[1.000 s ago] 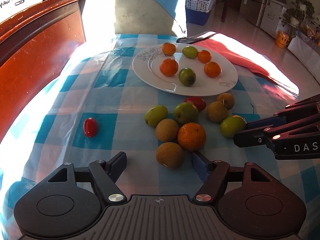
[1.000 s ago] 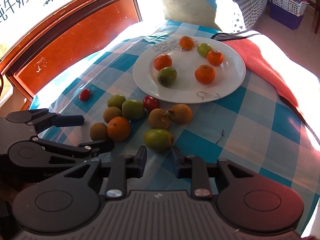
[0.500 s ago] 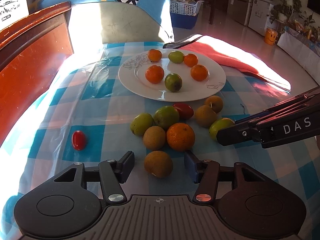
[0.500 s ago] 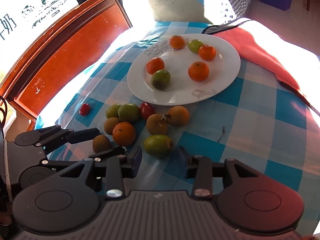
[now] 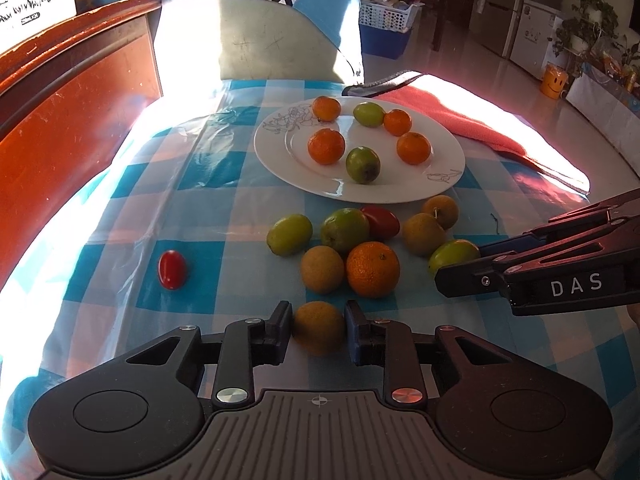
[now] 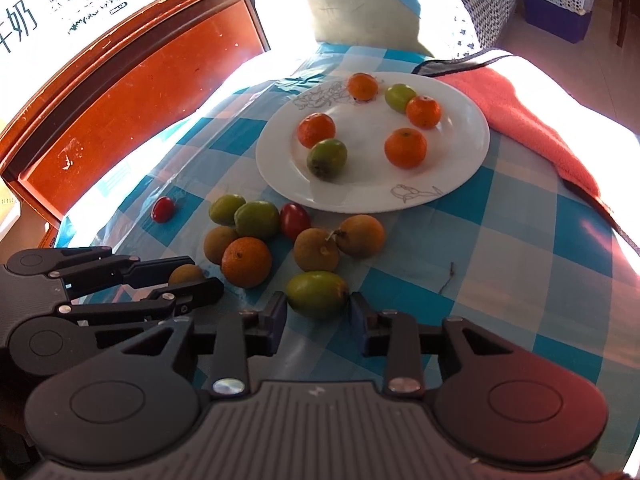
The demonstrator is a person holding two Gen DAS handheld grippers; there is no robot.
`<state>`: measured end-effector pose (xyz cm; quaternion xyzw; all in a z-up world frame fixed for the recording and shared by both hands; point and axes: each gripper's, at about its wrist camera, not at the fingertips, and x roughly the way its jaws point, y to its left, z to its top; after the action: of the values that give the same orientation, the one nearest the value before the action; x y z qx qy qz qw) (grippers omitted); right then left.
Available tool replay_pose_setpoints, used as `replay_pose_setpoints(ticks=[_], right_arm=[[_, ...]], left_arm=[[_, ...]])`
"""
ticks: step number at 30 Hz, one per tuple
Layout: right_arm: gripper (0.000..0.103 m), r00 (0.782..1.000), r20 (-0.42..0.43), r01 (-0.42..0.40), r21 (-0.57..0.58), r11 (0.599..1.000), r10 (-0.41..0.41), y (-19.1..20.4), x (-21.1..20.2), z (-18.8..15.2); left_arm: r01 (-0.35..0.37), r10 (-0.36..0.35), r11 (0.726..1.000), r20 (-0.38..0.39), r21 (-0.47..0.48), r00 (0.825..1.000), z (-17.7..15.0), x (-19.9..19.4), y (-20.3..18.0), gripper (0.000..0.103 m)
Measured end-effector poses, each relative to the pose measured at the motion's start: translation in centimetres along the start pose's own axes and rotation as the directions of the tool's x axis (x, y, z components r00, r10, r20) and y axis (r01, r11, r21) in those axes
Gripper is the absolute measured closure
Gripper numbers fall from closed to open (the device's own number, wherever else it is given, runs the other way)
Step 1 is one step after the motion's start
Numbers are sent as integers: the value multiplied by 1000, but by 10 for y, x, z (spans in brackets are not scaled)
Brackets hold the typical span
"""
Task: Organize fruits
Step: 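Grasp a yellow-orange fruit with the left gripper while the right grasps a green fruit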
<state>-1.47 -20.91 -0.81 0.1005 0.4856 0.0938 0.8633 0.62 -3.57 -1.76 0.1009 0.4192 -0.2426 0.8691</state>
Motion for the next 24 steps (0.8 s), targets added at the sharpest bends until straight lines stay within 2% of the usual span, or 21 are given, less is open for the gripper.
replay_pose_setpoints(ticks=[6, 11, 16, 21, 23, 24], right_arm=[[70, 1000, 1, -31, -9, 999, 31, 2, -5, 1], [82, 999, 17, -49, -14, 999, 49, 4, -11, 3], [84, 998, 11, -67, -9, 998, 67, 3, -10, 4], [79, 998, 18, -65, 16, 998, 65, -1, -11, 4], [70, 998, 17, -64, 23, 998, 64, -1, -10, 4], [68, 998, 16, -66, 24, 998, 66, -1, -9, 3]], left_arm=[[-7, 6, 1000, -11, -21, 1000, -1, -4, 1, 78], [-4, 4, 999, 0, -36, 1000, 0, -12, 3, 78], [2, -1, 999, 16, -41, 1000, 2, -16, 3, 78], [-10, 10, 999, 9, -50, 1000, 2, -15, 5, 78], [-17, 17, 998, 11, -54, 1000, 3, -15, 5, 78], [-19, 19, 998, 11, -56, 1000, 3, -15, 6, 78]])
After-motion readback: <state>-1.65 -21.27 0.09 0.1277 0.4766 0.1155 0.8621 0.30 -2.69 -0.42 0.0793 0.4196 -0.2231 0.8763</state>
